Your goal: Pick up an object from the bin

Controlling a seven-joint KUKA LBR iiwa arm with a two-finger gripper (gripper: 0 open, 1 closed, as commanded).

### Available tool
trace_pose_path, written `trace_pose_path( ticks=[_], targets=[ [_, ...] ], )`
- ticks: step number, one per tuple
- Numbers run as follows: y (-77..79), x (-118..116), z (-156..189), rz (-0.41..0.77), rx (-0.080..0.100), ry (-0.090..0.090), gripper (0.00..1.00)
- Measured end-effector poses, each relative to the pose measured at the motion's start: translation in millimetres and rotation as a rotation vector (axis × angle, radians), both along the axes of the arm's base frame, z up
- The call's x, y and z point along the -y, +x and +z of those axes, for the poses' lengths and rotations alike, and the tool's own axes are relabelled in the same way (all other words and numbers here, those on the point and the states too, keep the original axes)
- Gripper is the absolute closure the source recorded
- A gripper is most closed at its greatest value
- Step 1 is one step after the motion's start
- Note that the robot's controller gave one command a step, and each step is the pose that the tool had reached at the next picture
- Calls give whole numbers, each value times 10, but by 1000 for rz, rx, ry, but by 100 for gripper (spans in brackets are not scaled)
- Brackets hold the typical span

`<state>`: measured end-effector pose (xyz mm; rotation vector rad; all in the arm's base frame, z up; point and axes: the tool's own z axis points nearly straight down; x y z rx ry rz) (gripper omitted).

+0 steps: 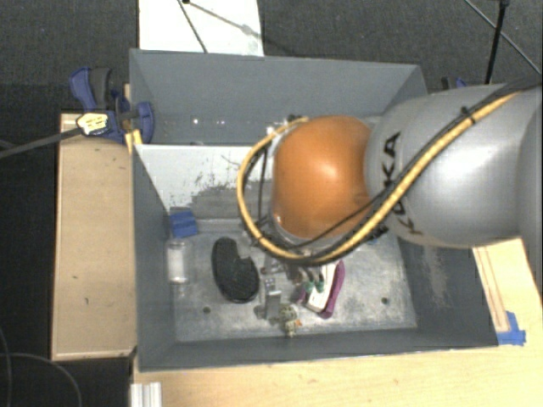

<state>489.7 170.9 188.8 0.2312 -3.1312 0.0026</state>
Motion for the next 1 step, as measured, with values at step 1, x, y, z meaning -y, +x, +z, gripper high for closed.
trace_pose_path(
  ticks=[1],
  targets=[
    [320, 101, -1165, -42, 22, 9, 0]
  ],
)
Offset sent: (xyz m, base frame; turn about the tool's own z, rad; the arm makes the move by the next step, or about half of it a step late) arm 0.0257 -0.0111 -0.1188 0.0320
